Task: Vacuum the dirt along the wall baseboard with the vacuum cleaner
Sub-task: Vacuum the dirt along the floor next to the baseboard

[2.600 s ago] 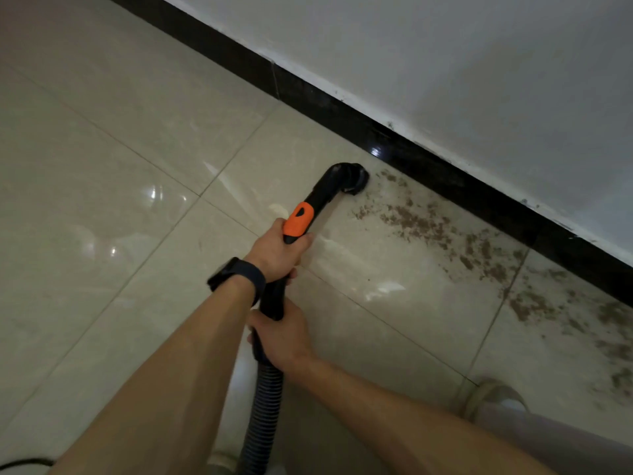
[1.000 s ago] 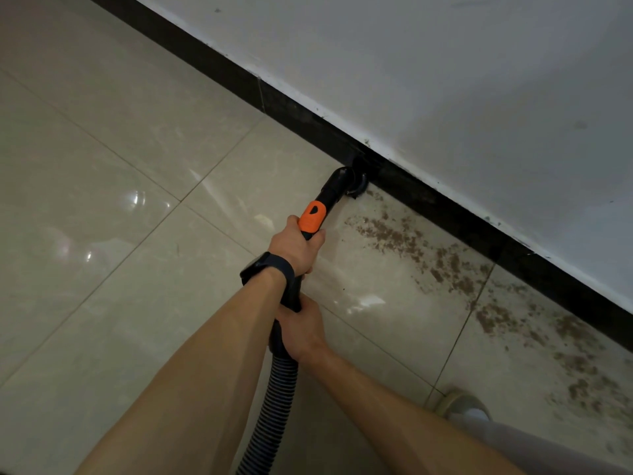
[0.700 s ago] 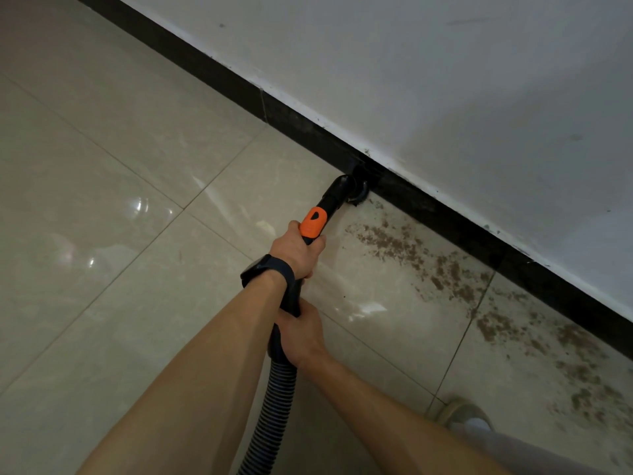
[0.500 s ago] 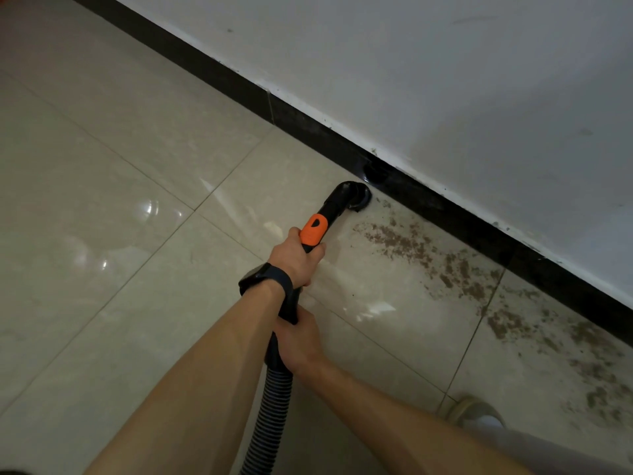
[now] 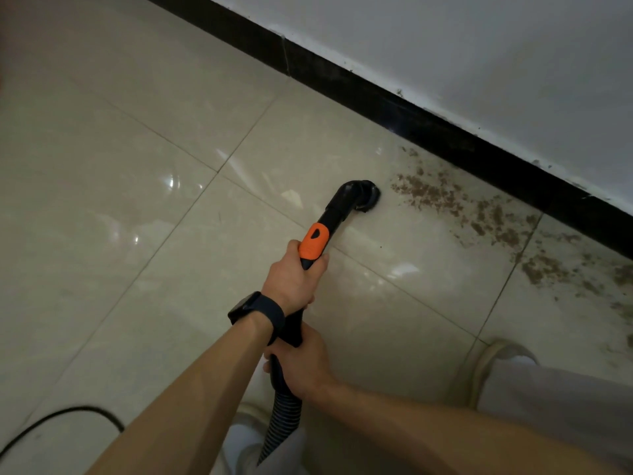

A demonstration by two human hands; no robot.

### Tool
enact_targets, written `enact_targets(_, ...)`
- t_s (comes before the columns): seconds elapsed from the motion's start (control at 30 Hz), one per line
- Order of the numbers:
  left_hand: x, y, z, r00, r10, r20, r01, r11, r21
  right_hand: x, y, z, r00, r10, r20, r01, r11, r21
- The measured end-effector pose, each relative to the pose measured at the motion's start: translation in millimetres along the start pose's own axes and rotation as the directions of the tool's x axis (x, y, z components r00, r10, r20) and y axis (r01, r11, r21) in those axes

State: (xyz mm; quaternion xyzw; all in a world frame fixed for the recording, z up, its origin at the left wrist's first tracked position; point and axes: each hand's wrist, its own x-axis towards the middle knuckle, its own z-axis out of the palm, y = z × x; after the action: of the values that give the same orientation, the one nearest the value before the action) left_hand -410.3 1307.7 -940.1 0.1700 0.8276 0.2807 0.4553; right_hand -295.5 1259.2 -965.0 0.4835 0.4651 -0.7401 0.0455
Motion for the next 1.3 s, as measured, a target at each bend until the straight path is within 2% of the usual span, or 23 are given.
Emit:
enact_targets(0.3, -12.4, 2.1, 8.9, 1.0, -0.02, -0.021, 0.02, 1.0, -0.005, -10.6, 7.3, -5.2, 1.0, -0.01, -0.001, 0.01, 1.0, -0.001)
enact_targets(0.53, 7.2, 32.5, 15.5, 0.997, 0.006, -0.081, -0.004, 1.0, 0.027, 9.4, -13.2, -23.8, 0.996, -0.052, -0.069, 0.054, 0.998, 0.028)
enact_targets(0.83, 33.4, 70.7, 26.8, 0.997, 0.013, -0.071, -0.01, 0.999, 0.047, 33.9, -37.5, -51.3, 0.99, -0.074, -0.124, 0.082, 0.995, 0.062)
enact_targets(1.1, 57.2, 101.7, 36.4, 0.995, 0.016, -0.099, -0.012, 0.999, 0.039, 54.7, -59.6, -81.4, 0.99, -0.109, -0.086, 0.116, 0.991, 0.074)
enact_targets(1.3, 64.8, 108.8, 37.7, 0.998, 0.016, -0.053, -0.015, 1.0, 0.026, 65.4, -59.9, -87.0, 0.994, -0.072, -0.083, 0.08, 0.992, 0.102)
